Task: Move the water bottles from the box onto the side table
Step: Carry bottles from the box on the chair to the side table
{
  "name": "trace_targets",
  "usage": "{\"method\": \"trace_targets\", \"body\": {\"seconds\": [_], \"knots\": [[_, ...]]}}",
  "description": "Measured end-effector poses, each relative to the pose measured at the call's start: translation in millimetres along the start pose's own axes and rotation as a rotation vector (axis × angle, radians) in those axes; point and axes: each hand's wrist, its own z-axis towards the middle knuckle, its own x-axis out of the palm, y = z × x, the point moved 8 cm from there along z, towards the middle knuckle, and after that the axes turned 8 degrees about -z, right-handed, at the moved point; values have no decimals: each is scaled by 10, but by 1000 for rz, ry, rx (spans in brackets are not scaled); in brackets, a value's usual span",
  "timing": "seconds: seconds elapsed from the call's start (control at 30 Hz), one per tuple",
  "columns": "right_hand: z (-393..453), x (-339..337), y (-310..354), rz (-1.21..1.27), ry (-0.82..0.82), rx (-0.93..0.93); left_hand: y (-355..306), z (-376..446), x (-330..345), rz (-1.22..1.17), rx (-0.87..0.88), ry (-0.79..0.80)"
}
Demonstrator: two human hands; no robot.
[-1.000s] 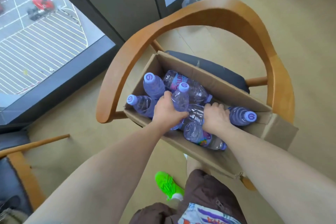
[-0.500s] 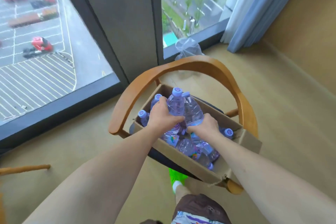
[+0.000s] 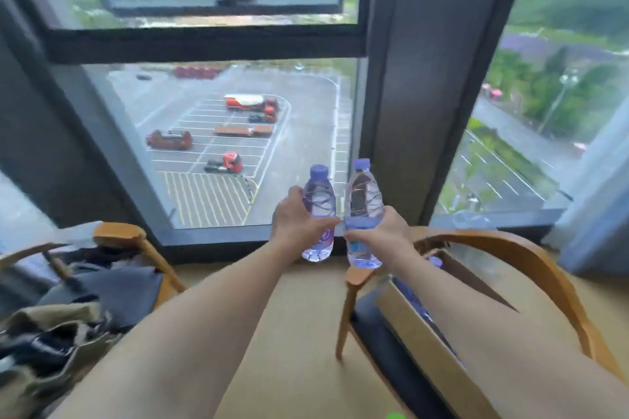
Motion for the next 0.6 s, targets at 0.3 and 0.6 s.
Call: {"method": "trace_targets", "body": {"seconds": [0.3, 0.6], "knots": [[-1184, 2339, 1937, 132, 453, -329, 1096, -841, -3055, 93, -234, -537], [-3264, 4516, 3291, 204, 980, -675, 2199, -2726, -5471, 96, -517, -1031]]}}
